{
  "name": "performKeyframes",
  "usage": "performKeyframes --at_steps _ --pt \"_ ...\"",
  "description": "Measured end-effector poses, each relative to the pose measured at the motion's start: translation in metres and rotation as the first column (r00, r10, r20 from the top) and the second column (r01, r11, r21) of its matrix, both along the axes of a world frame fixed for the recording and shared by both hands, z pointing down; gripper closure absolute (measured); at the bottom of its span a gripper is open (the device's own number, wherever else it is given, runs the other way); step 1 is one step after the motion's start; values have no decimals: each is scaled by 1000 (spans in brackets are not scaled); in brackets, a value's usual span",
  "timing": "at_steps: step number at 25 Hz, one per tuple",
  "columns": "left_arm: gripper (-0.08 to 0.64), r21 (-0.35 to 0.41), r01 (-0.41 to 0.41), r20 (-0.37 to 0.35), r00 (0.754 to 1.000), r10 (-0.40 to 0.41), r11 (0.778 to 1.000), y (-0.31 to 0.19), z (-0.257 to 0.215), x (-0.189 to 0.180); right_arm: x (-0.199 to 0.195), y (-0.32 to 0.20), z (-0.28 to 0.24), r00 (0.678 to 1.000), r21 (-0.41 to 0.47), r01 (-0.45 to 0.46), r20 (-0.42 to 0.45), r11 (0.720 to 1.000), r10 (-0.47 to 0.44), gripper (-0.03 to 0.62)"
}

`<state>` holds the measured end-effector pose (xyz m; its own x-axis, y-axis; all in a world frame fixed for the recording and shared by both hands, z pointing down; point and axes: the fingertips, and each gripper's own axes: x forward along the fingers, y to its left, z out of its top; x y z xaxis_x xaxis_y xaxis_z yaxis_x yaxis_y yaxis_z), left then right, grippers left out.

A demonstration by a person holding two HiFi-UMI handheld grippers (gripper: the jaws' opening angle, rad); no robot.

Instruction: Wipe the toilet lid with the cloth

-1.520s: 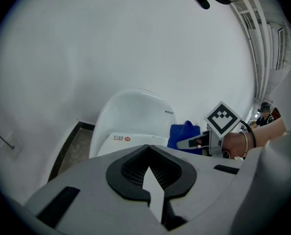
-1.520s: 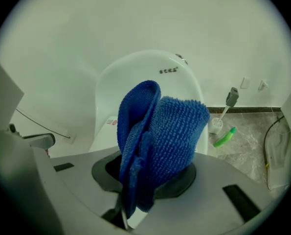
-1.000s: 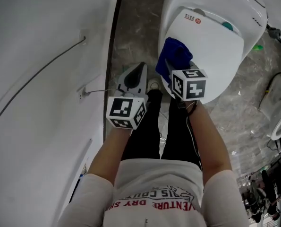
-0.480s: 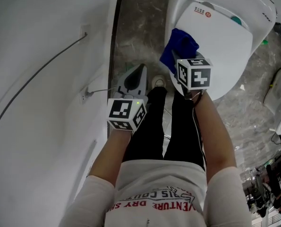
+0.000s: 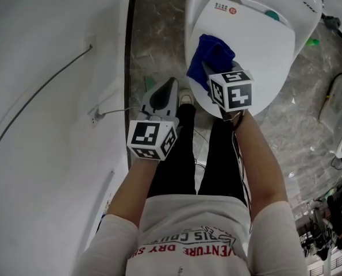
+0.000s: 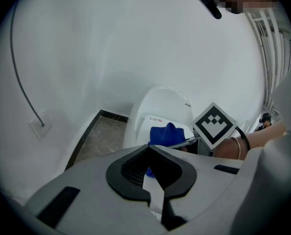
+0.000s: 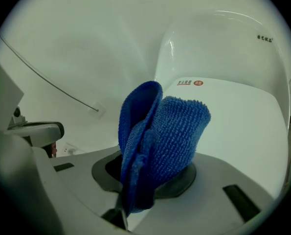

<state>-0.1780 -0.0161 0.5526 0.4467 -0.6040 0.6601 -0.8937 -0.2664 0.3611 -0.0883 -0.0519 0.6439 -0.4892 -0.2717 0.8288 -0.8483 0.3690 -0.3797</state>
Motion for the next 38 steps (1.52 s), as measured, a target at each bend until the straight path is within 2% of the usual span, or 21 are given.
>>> performKeyframes --at_steps 9,14,22,27,34,38 --pt "554 26 -5 7 1000 4 1000 7 -8 54 61 12 -5 1000 -6 -29 6 1000 29 497" --pt "554 58 -33 41 999 31 998 10 -14 84 104 19 -7 998 -5 -65 12 998 65 497" --pt "554 57 -57 40 998 54 997 23 -5 142 153 33 -7 997 6 -65 37 998 65 497" --pt "554 62 -67 33 997 65 996 29 -1 183 196 48 -3 990 -21 -124 69 992 125 497" --pt "554 47 -103 41 994 101 994 52 4 236 253 66 3 991 -24 -121 45 992 122 497" --pt "554 40 -94 43 995 93 995 58 7 255 280 74 9 992 -32 -126 24 992 127 497"
